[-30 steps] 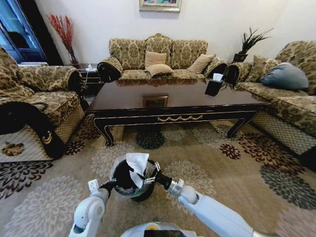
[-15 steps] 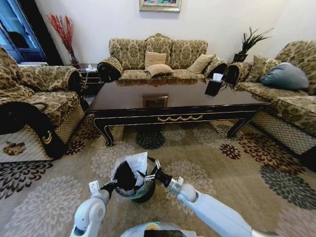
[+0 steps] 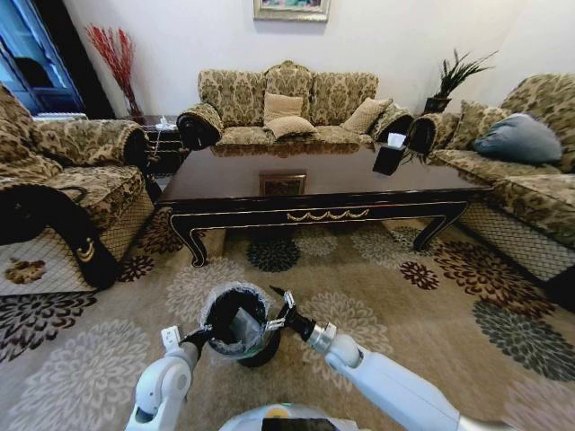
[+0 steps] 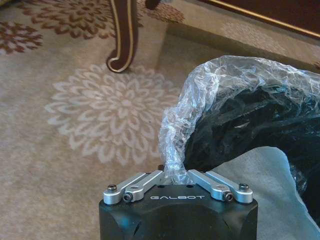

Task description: Move to the front of the table and pick up the trash from the floor, then place it into the trash bin.

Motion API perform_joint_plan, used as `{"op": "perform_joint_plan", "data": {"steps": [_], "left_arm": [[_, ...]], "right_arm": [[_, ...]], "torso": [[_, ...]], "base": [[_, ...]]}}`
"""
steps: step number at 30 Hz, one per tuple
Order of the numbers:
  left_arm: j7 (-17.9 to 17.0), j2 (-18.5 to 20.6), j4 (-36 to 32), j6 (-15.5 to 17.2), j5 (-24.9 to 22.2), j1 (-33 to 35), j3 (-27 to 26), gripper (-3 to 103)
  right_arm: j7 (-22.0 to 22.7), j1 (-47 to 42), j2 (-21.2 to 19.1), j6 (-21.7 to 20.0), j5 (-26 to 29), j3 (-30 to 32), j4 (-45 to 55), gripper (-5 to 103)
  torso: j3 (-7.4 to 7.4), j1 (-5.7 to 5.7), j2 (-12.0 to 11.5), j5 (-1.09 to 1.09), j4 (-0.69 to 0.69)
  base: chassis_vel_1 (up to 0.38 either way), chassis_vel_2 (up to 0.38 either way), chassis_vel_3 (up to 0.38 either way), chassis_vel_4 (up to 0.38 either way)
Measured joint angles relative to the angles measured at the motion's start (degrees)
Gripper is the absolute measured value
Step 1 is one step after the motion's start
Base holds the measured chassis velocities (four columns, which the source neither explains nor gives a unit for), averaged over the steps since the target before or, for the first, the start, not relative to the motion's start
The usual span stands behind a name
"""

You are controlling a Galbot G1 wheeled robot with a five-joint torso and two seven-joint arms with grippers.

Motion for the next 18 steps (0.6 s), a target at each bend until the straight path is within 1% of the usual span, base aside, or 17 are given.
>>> {"op": "perform_joint_plan", "data": {"steps": [1, 3, 4, 5, 6, 8, 9, 10, 12, 14, 15, 16, 18], "left_arm": [[0.0, 0.6, -0.2, 0.0, -0.9, 0.0, -1.1, 2], [0.0, 1.8, -0.6, 0.0, -2.5, -0.2, -3.2, 2], [0.0, 1.8, -0.6, 0.0, -2.5, -0.2, -3.2, 2], [-0.2, 2.5, -0.9, 0.0, -3.5, -0.4, -4.5, 2], [-0.4, 3.5, -1.2, 0.0, -5.2, -0.7, -6.5, 2], [-0.6, 4.6, -1.6, 0.0, -6.9, -1.1, -8.8, 2], [-0.6, 5.0, -1.7, 0.0, -7.5, -1.2, -9.9, 2], [-0.6, 5.0, -1.7, 0.0, -7.5, -1.2, -9.9, 2], [-0.6, 5.7, -1.8, 0.0, -8.5, -1.5, -11.8, 2], [-0.6, 6.2, -1.4, 0.0, -9.3, -1.9, -13.2, 2], [-0.6, 6.3, -1.2, 0.0, -9.5, -1.9, -13.7, 2], [-0.6, 6.3, -1.2, 0.0, -9.5, -1.9, -13.7, 2], [-0.6, 6.8, -1.0, 0.0, -10.0, -1.9, -14.3, 2]], "right_arm": [[1.1, 0.0, 0.4, -1.7, 2.2, 1.1, -0.5, 100], [4.2, 0.0, 1.0, -4.4, 4.5, 2.8, -1.3, 100], [4.2, 0.0, 1.0, -4.4, 4.5, 2.8, -1.3, 100], [7.9, 0.0, 1.5, -6.6, 5.2, 3.6, -1.7, 100], [13.5, 0.1, 2.0, -9.9, 5.4, 4.4, -2.3, 100], [20.2, 0.1, 2.6, -13.8, 5.5, 5.4, -3.4, 100], [24.4, 0.2, 2.8, -16.4, 5.6, 5.8, -4.1, 100], [24.4, 0.2, 2.8, -16.4, 5.6, 5.8, -4.1, 100], [32.2, -0.1, 2.7, -21.7, 5.8, 6.3, -5.4, 100], [38.5, -0.8, 2.4, -27.1, 7.6, 6.3, -6.7, 100], [40.0, -1.1, 2.3, -28.7, 8.5, 6.3, -7.0, 100], [40.0, -1.1, 2.3, -28.7, 8.5, 6.3, -7.0, 100], [44.1, -2.0, 2.3, -33.3, 12.2, 5.8, -7.8, 100]], "torso": [[0.0, 0.0, 0.0, 0.0, 0.0], [0.0, 0.0, 0.0, 0.0, 0.01], [0.0, 0.0, 0.0, 0.0, 0.01], [0.0, 0.0, 0.0, 0.0, 0.01], [0.0, 0.0, 0.0, 0.01, 0.01], [0.0, 0.0, 0.0, 0.01, 0.01], [0.0, 0.0, 0.0, 0.02, 0.02], [0.0, 0.0, 0.0, 0.02, 0.02], [0.0, 0.0, 0.0, 0.0, 0.02], [0.0, 0.0, 0.0, 0.01, -0.01], [0.0, 0.0, 0.0, 0.0, -0.02], [0.0, 0.0, 0.0, 0.0, -0.02], [0.0, 0.0, 0.0, 0.0, -0.02]], "base": [[0.0, 0.0, 0.0, 0.0], [0.0, 0.0, 0.0, 0.0], [0.0, 0.0, 0.0, 0.0], [0.0, 0.0, 0.0, 0.0], [0.0, 0.0, 0.0, 0.0], [0.0, 0.0, 0.0, 0.0], [0.0, 0.0, 0.0, 0.0], [0.0, 0.0, 0.0, 0.0], [0.0, 0.0, 0.0, 0.0], [0.0, 0.0, 0.0, 0.0], [0.0, 0.0, 0.0, 0.0], [0.0, 0.0, 0.0, 0.0], [0.0, 0.0, 0.0, 0.0]]}}
